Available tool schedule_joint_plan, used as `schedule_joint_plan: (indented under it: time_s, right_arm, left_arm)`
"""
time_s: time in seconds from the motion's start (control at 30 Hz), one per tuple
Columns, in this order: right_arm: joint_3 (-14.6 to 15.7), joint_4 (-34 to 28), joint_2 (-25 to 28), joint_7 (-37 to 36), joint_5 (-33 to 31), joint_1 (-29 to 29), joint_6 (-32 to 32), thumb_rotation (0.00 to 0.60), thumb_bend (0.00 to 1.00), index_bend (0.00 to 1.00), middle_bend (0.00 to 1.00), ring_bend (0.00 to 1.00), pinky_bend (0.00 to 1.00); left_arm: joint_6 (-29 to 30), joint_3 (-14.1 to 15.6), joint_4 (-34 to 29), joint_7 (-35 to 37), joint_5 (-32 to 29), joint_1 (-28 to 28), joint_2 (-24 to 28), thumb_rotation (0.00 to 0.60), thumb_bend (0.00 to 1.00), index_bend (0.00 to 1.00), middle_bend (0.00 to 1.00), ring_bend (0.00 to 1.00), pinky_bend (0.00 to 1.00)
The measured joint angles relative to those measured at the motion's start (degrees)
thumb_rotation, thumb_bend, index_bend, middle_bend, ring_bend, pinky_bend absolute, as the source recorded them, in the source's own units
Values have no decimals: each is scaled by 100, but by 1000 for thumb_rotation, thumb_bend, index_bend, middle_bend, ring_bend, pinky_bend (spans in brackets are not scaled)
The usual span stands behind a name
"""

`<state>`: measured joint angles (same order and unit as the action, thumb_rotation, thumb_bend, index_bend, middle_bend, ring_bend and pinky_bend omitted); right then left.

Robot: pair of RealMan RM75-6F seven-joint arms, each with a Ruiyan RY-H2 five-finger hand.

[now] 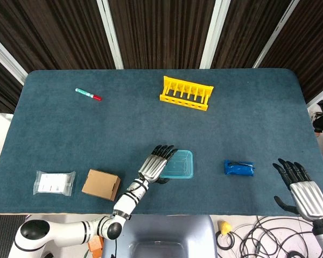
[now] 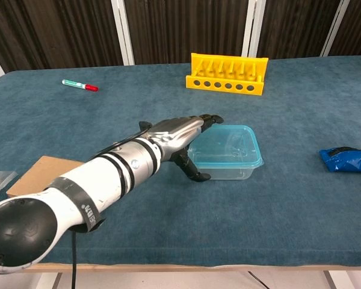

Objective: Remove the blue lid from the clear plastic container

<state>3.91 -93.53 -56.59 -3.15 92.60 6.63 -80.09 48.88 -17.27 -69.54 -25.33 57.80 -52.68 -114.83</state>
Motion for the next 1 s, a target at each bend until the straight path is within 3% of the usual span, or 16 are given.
schedule_joint_plan:
  time_s: [0.3,0.37,0.5,0.63,1.0]
  right_arm:
    - [2,33,-48,12,35,35,110,600,227,0,0,0,0]
    - [-5,-17,-55,71,36,40,119,600,227,0,0,0,0]
    - [-14,-38,-88,167,31,55,166,600,226,4,0,0,0]
    - [-40,-21,-201,325,38,148,324,600,227,30,0,0,0]
    - [-329,-69,-1042,1091,134,841,1026,600,227,164,0,0,0]
  left_arm:
    - [39,52,17,103,-68,-2,11,600,234,17,21,3,89]
    - [70,38,46,104,-74,-5,-2,600,235,55,81,37,136]
    - [164,87,70,109,-71,15,-6,600,236,194,299,252,283]
    - [180,138,14,125,-77,52,39,600,252,300,476,394,414]
    - [325,381,-247,111,151,145,138,600,257,376,531,411,466]
